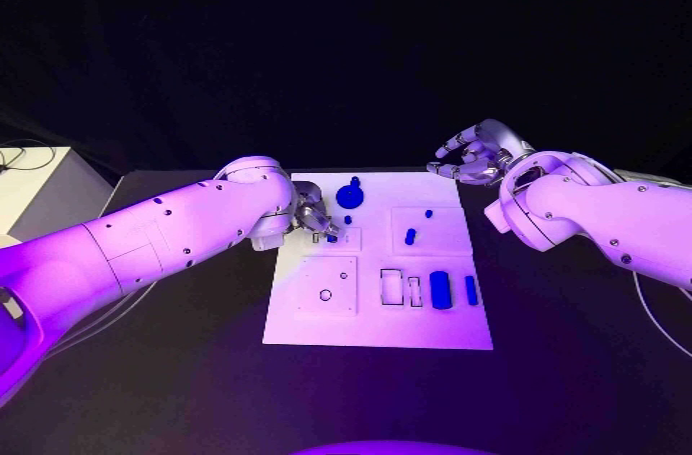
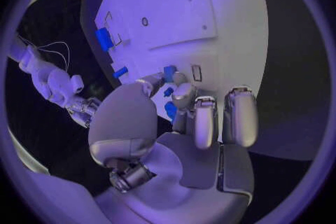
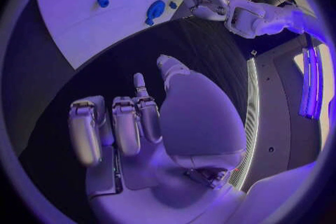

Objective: Assemble the parts on the task board

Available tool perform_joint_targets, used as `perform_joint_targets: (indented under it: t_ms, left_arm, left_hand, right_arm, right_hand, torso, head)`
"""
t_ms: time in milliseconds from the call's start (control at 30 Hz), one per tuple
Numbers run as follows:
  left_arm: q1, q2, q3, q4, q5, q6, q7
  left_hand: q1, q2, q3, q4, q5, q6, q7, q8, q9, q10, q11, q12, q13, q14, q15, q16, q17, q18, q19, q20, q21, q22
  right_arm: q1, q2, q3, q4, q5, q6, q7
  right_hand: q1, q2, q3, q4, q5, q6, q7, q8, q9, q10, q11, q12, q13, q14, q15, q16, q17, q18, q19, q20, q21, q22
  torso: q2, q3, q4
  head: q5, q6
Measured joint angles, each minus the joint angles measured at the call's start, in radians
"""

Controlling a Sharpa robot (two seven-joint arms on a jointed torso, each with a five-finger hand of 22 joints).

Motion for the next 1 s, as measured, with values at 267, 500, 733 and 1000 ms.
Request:
perform_joint_targets:
  t_ms: [267,500,733,1000]
  left_arm:
    - [0.000,0.001,0.000,-0.001,0.003,-0.001,0.000]
    - [0.000,0.000,0.000,0.003,0.012,-0.002,0.000]
    - [0.000,-0.003,0.000,0.008,0.019,-0.003,0.001]
    - [0.000,-0.010,0.000,0.014,0.023,-0.004,0.001]
  left_hand:
    - [0.012,0.004,-0.004,0.004,-0.002,0.000,0.000,-0.007,0.001,-0.004,-0.004,0.000,-0.005,0.000,0.000,0.000,0.000,0.000,0.000,0.000,0.000,0.000]
    - [0.021,-0.005,-0.035,0.026,-0.020,-0.004,0.004,-0.013,0.001,-0.007,0.000,-0.004,-0.009,0.000,0.000,0.000,0.000,0.000,-0.004,-0.004,-0.004,0.000]
    - [0.021,-0.005,-0.098,0.036,-0.119,0.000,0.007,-0.021,0.003,-0.011,0.004,-0.004,-0.012,0.000,0.000,0.000,0.000,0.000,-0.004,-0.004,-0.008,0.000]
    - [0.021,-0.005,-0.113,0.036,-0.122,0.000,0.007,-0.023,0.004,-0.011,0.004,-0.004,-0.012,0.000,0.000,0.000,0.000,0.000,-0.007,0.000,-0.008,0.000]
  right_arm:
    - [0.000,0.000,0.000,0.000,0.000,0.000,0.000]
    - [-0.001,0.000,0.000,0.000,0.000,0.000,0.000]
    - [-0.002,-0.001,0.000,0.000,0.000,0.000,0.001]
    - [-0.004,-0.002,0.000,0.001,0.000,0.000,0.001]
  right_hand:
    - [0.000,0.000,0.000,0.000,0.000,0.000,0.000,0.000,0.000,0.000,0.000,0.000,0.000,0.000,0.000,0.000,0.000,0.000,0.000,0.000,0.000,0.000]
    - [0.000,0.000,0.000,0.000,0.000,0.000,0.000,0.000,0.000,0.000,0.000,0.000,0.000,0.000,0.000,0.000,0.000,0.000,0.000,0.000,0.000,0.000]
    - [0.000,0.000,0.000,0.000,0.000,0.000,0.000,0.000,0.000,0.000,0.000,0.000,0.000,0.000,0.000,0.000,0.000,0.000,0.000,0.000,0.000,0.001]
    - [0.000,0.000,0.000,0.000,0.000,0.000,0.000,0.000,0.000,0.000,0.000,0.000,0.000,0.000,0.000,0.000,0.000,0.000,0.000,0.000,0.000,0.001]
  torso:
    - [0.000,0.0005,-0.0003]
    - [0.000,0.0007,-0.0006]
    - [0.000,0.0005,-0.0007]
    - [0.000,-0.0005,-0.0004]
  head:
    - [0.001,0.003]
    - [0.001,0.003]
    - [0.001,0.003]
    - [0.001,0.004]
